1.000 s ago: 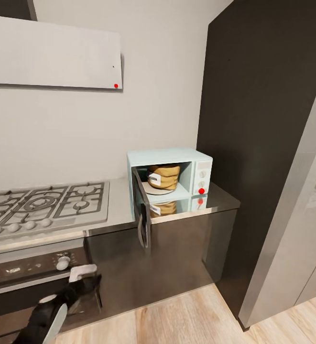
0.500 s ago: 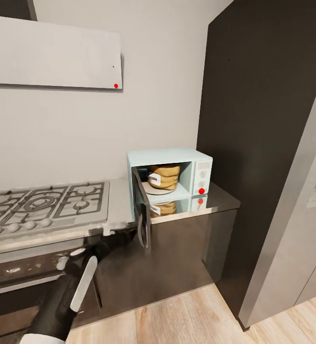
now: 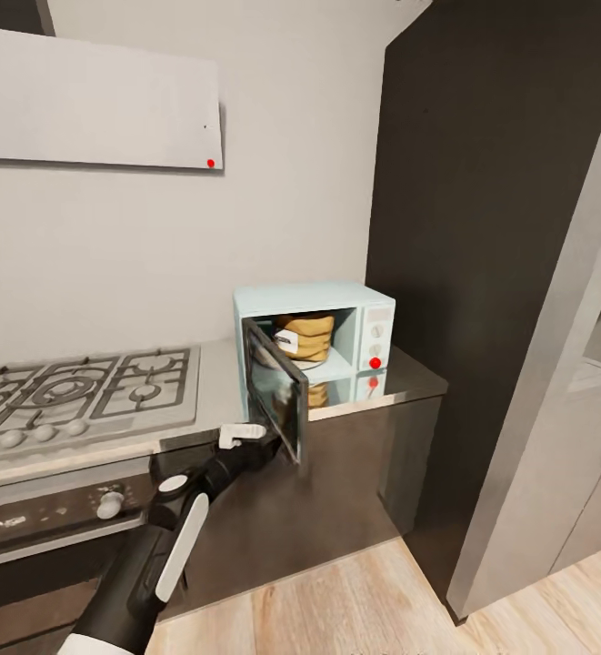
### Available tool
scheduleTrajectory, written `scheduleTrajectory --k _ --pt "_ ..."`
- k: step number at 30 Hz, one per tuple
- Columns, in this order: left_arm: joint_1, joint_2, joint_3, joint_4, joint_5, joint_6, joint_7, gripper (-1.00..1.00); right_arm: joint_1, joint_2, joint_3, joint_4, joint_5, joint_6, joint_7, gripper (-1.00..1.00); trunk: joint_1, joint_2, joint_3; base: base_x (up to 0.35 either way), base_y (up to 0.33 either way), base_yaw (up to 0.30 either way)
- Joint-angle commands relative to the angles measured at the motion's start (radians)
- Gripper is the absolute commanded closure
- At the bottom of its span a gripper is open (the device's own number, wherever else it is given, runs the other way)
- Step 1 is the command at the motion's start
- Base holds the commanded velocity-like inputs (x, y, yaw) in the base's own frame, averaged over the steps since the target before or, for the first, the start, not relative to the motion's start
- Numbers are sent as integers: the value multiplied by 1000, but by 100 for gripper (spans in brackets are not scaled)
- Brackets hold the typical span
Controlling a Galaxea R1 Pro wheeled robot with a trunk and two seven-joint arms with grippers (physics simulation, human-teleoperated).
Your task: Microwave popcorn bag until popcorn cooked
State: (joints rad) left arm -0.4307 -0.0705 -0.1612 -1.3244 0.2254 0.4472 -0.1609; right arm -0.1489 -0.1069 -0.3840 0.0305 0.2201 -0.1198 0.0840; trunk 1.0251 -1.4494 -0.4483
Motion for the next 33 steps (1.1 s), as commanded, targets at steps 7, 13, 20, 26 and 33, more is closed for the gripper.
scheduleTrajectory --k 7,13,20,26,33 --pt "0 -31 -14 -9 -32 -27 0 -100 -1 -1 -10 3 8 -7 2 -100 0 -1 -1 0 0 -240" --pt "0 -54 -40 -4 -61 -34 9 -100 -1 -2 -10 3 8 -8 2 -100 0 -1 -1 0 0 -243" --pt "0 -57 -40 -7 -66 -35 17 -100 -1 -3 -10 3 8 -6 2 -100 0 -1 -1 0 0 -244" --pt "0 -66 -41 -10 -66 -36 108 -100 -1 -6 -13 3 8 -5 2 -100 0 -1 -1 0 0 -205" --pt "0 -66 -41 -9 -66 -41 216 -100 -1 -6 -13 3 8 -4 2 -100 0 -1 -1 0 0 -14"
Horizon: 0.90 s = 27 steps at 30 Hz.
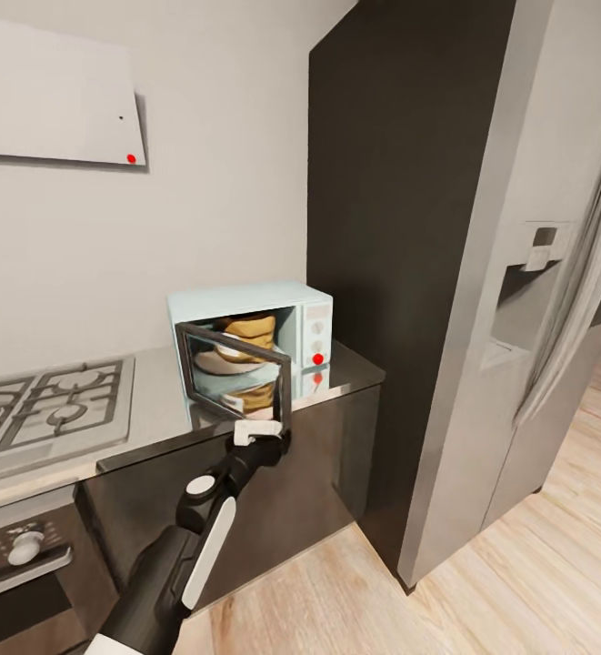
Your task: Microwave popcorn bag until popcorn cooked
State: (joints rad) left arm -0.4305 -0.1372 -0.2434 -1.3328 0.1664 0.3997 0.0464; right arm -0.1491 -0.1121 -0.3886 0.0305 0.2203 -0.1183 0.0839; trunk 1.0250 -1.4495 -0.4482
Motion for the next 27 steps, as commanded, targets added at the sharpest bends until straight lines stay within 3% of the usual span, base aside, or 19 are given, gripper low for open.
scheduleTrajectory --k 1,8,13,27 --pt "-1 1 40 0 -7 6 10 -100 -1 -1 -9 3 8 -6 2 -100 0 -1 -1 6 0 0" --pt "-1 1 39 4 -7 5 7 -100 -1 -1 -9 3 9 -7 2 -100 0 -1 -1 241 0 0" --pt "-1 0 14 4 -7 5 9 -100 -1 -1 -9 3 10 -7 2 -100 0 -1 -1 321 0 0" --pt "-1 -1 10 6 -7 5 9 -100 -1 0 -7 3 10 -7 2 -100 0 -1 -1 322 0 0"
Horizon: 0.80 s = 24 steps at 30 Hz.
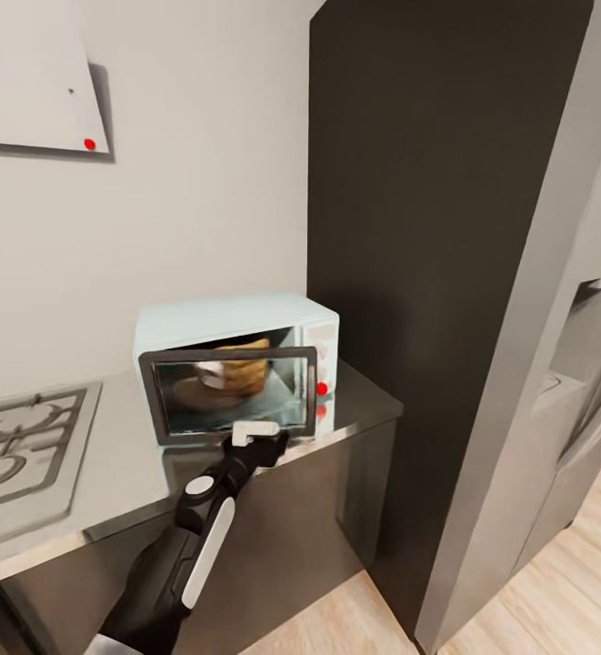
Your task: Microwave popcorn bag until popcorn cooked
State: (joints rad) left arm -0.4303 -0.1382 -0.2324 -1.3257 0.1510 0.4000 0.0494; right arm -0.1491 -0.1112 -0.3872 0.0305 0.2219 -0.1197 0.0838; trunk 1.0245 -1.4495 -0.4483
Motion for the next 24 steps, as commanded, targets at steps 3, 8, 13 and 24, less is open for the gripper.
scheduleTrajectory --k 3,8,13,24 --pt "-1 0 -1 -1 9 5 6 -100 -1 -1 -9 3 8 -6 2 -100 1 -1 -1 316 0 0" --pt "-1 -1 -1 0 9 5 6 -100 -1 -1 -9 3 8 -6 2 -100 1 -1 -1 175 0 0" --pt "-1 -1 -1 0 9 5 6 -100 -1 -1 -9 3 10 -6 2 -100 1 -1 -1 7 0 0" --pt "-1 0 -1 0 9 5 4 -100 -1 0 -9 3 10 -6 2 -100 1 -1 -1 126 0 0"
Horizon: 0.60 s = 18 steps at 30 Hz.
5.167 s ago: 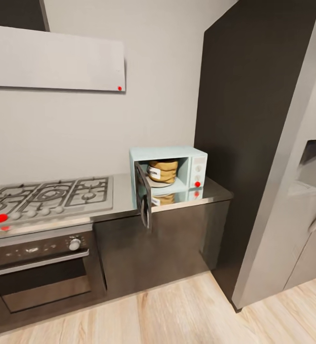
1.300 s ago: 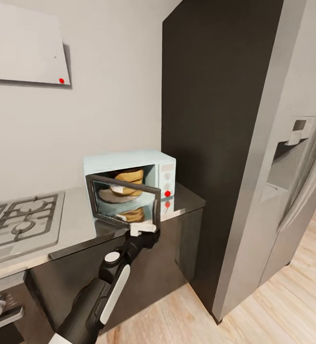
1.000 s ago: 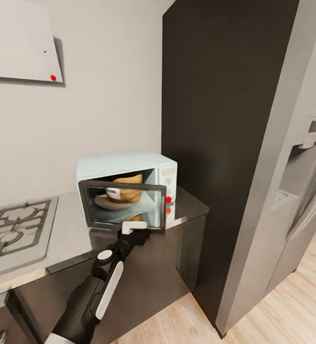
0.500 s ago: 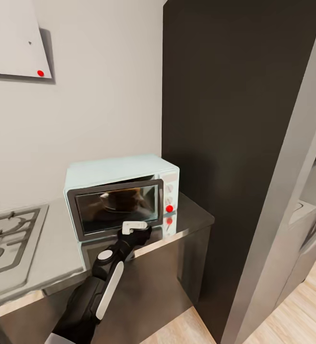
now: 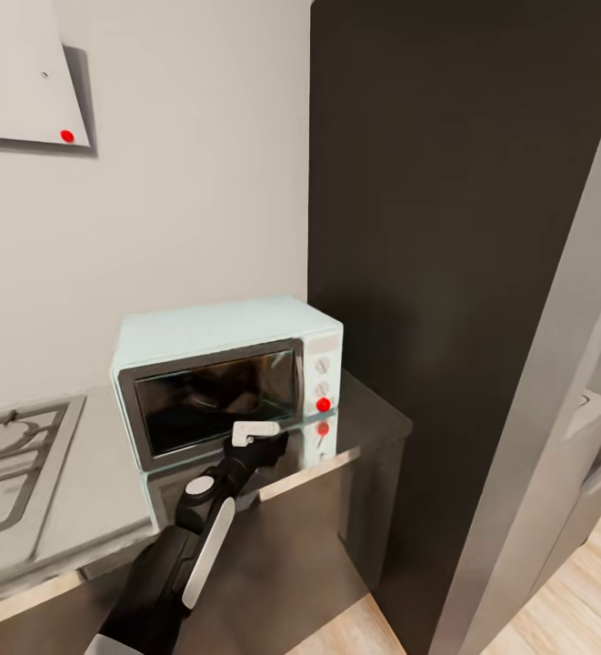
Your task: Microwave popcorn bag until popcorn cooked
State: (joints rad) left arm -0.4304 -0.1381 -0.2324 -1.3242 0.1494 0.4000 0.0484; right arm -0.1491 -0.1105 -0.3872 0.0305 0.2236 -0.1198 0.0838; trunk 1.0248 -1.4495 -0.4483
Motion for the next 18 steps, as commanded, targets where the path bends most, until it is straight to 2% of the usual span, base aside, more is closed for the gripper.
scheduleTrajectory --k 1,12,15,18 --pt "-1 0 -1 -1 10 5 5 -100 -1 -1 -9 3 8 -6 2 -100 0 -1 -1 152 0 0" --pt "-1 0 -1 -1 10 3 6 -100 -1 -1 -9 3 9 -6 2 -100 0 -1 -1 122 0 0" --pt "-1 0 0 -1 10 -17 7 -100 -1 0 -9 3 10 -6 2 -100 0 -1 -1 -65 0 0" --pt "-1 -1 1 -1 12 -25 7 -100 -1 0 -9 3 10 -6 2 -100 0 -1 -1 -282 0 0"
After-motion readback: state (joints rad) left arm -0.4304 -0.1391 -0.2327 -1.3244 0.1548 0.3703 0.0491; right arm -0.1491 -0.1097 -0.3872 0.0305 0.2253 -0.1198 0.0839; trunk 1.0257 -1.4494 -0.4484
